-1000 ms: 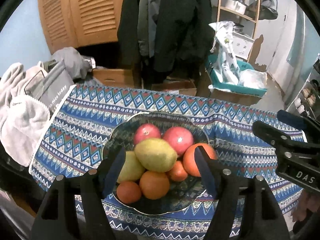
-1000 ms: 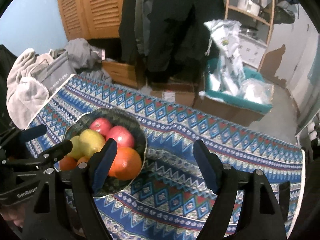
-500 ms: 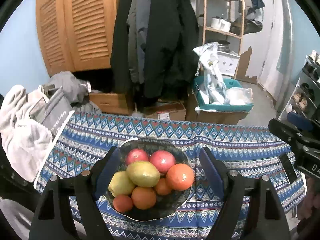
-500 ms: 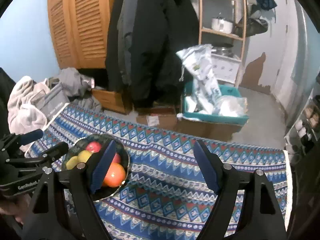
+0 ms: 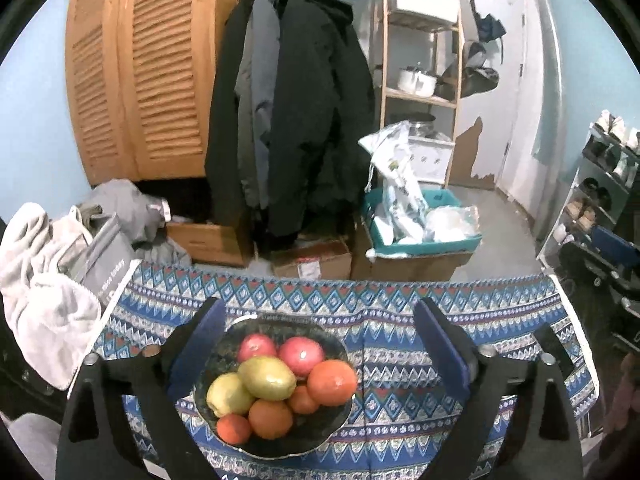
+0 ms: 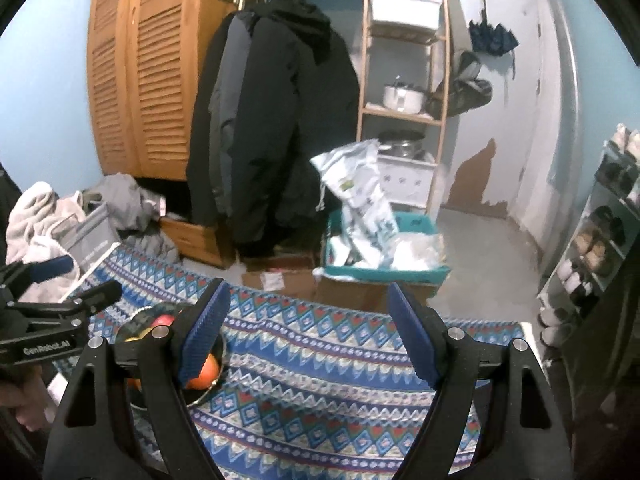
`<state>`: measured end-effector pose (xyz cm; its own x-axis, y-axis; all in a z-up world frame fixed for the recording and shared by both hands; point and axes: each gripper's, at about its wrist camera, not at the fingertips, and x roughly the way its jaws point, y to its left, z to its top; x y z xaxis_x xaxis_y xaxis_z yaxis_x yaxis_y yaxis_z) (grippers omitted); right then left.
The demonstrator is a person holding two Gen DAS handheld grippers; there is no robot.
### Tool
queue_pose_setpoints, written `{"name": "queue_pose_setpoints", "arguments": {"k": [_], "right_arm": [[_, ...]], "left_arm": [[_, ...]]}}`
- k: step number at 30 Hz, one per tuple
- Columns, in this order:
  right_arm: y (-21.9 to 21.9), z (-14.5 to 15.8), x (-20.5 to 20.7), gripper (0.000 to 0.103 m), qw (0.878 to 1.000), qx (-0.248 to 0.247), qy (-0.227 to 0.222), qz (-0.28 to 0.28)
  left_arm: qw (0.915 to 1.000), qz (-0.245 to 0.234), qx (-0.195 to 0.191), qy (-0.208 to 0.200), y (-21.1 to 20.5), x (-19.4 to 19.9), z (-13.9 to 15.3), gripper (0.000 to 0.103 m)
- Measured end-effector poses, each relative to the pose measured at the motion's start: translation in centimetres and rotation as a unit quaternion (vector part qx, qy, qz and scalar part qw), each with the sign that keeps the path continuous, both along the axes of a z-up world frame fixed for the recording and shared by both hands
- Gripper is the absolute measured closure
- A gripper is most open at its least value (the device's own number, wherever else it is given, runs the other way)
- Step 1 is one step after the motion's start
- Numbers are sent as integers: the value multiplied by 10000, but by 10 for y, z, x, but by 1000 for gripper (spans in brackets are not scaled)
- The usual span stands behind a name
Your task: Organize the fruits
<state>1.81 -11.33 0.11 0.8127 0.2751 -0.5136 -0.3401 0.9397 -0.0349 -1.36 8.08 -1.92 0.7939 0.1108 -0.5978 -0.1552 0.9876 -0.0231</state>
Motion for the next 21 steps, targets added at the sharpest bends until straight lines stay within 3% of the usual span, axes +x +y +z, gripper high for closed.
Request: {"name": "queue_pose_setpoints", "arguments": {"k": [21], "right_arm": [[-33,10,-8,23,9989,102,-342,-316]], "left_arm": [[9988,-63,69,-478,-13,-10,29,1]]}}
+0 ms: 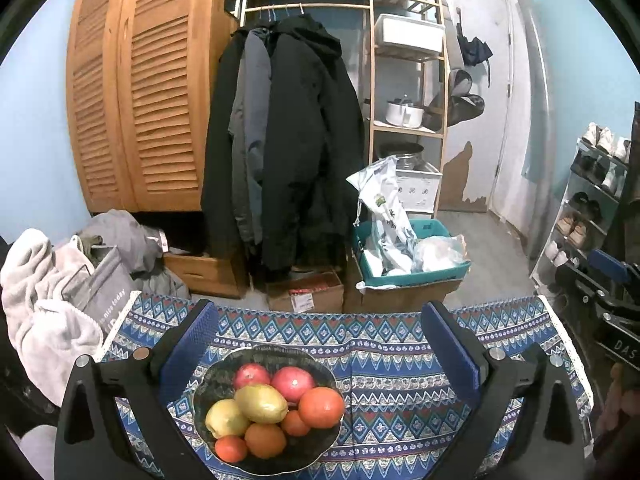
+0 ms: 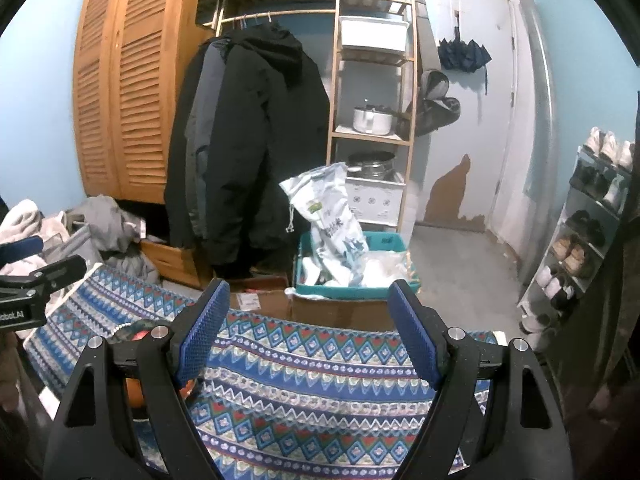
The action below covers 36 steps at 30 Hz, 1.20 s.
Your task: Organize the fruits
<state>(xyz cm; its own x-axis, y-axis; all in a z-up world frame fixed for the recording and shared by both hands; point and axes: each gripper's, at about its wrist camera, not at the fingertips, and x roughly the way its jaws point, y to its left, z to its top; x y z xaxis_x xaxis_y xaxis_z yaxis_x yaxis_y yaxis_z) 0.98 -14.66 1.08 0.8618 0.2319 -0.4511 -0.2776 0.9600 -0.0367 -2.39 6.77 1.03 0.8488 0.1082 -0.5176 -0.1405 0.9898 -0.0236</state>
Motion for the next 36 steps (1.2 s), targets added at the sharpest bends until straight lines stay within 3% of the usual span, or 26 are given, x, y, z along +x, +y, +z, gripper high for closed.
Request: {"name": "queue_pose_setpoints", "arguments": {"k": [36], "right_arm": [[1,-4,1,23,10000,0,90,34]], "left_arm": [[9999,102,-14,41,-2,-3,3,1]]}}
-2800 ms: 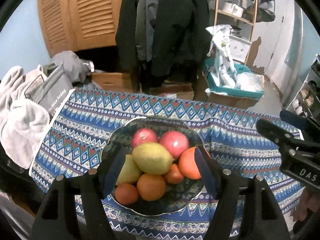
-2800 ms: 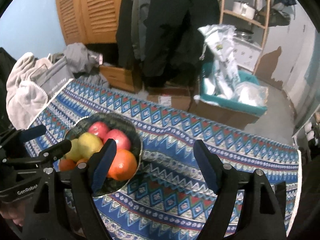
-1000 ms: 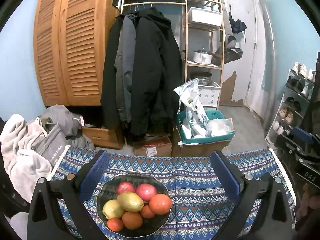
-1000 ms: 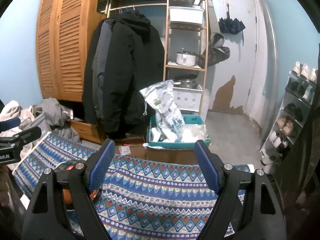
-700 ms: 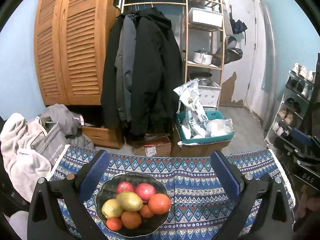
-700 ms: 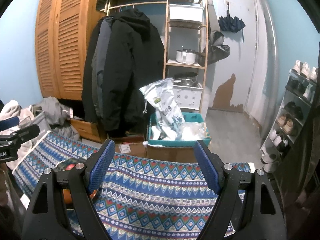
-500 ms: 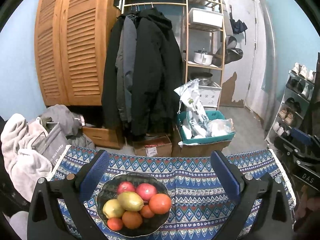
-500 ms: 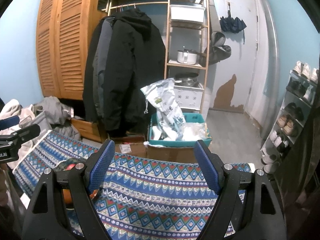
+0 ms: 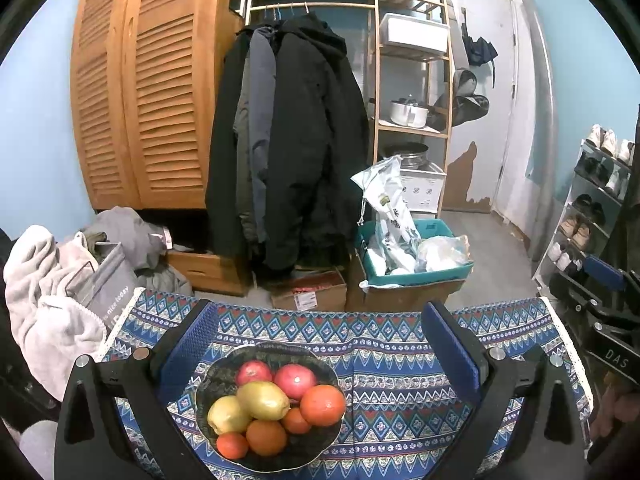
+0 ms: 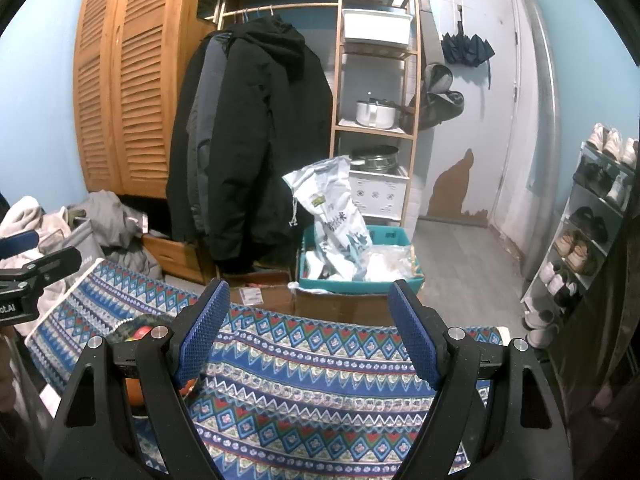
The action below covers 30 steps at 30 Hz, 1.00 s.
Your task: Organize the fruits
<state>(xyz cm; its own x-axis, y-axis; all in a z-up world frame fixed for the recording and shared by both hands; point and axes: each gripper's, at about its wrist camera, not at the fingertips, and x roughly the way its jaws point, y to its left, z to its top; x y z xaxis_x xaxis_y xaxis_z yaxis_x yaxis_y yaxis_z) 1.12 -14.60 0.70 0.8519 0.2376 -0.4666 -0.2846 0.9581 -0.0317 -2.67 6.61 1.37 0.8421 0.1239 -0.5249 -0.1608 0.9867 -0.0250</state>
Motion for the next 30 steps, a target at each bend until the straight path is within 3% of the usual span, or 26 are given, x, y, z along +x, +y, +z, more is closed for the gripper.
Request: {"name": "queue_pose_setpoints", "arguments": {"k": [30], "right_arm": [[5,0,-1,23,10000,-40,2,28]], "left_arm": [[10000,43,-12,18,2,-2,-2,1]]}}
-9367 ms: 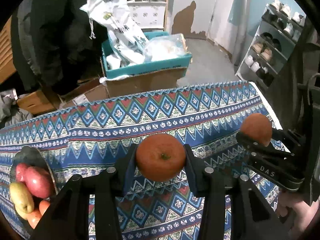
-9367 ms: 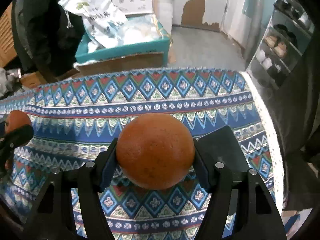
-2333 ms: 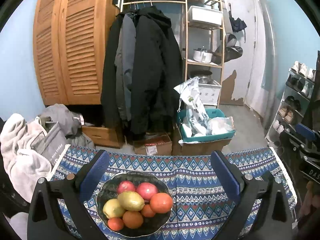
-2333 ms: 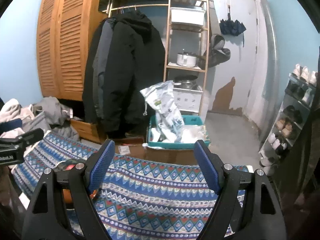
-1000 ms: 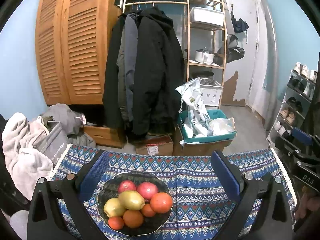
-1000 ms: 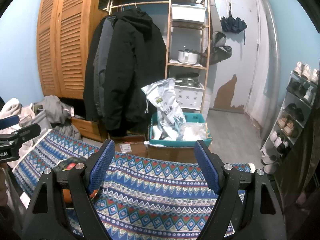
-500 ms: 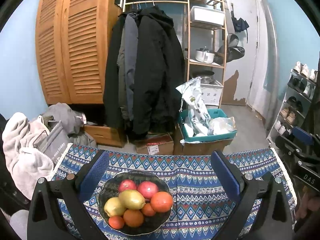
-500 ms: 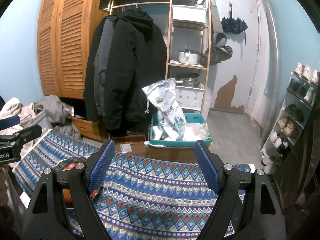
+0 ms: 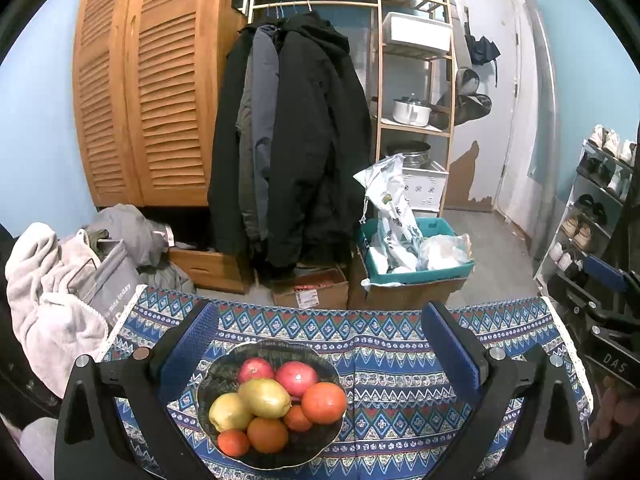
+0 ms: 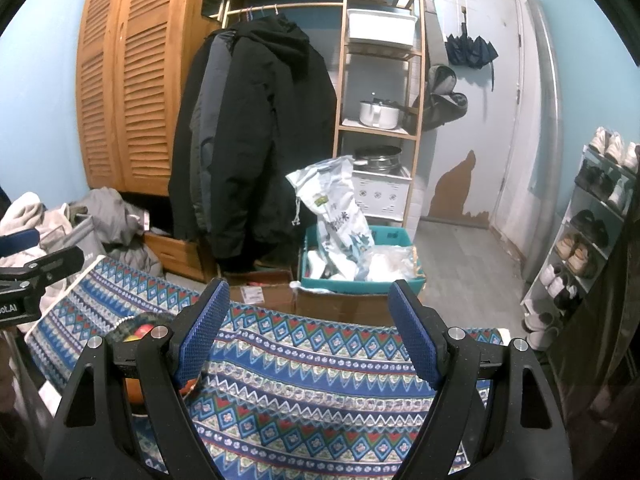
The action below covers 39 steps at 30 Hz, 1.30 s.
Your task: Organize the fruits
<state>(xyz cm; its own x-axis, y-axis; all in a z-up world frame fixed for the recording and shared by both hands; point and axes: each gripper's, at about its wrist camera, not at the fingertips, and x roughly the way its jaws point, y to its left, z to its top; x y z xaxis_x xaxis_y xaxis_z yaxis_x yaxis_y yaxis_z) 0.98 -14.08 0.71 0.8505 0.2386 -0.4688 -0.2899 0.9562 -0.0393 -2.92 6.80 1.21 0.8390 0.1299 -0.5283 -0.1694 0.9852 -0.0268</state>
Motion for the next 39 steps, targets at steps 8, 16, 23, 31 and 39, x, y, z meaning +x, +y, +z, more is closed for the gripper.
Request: {"name": "queue_pose_setpoints", "arguments": {"k": [8,16,23,31,39], "right_arm": [[1,0,0,23,10000,1,-1,-4],[1,0,0,23,10000,-8,2,2],[2,0,-1,23,10000,-6,-1,3],[2,0,-1,23,10000,-11,-4,5],[2,0,-1,23,10000,-11,1,8]], "left_arm": [[10000,53,55,60,1,-1,-2,1],[9998,124,84,164,0,1,-2,1],[9999,81,76,91,-3,0,2,1],[9999,78,96,59,-4,0,3,1],[9999,66,103,40,-5,-1,3,1]]}}
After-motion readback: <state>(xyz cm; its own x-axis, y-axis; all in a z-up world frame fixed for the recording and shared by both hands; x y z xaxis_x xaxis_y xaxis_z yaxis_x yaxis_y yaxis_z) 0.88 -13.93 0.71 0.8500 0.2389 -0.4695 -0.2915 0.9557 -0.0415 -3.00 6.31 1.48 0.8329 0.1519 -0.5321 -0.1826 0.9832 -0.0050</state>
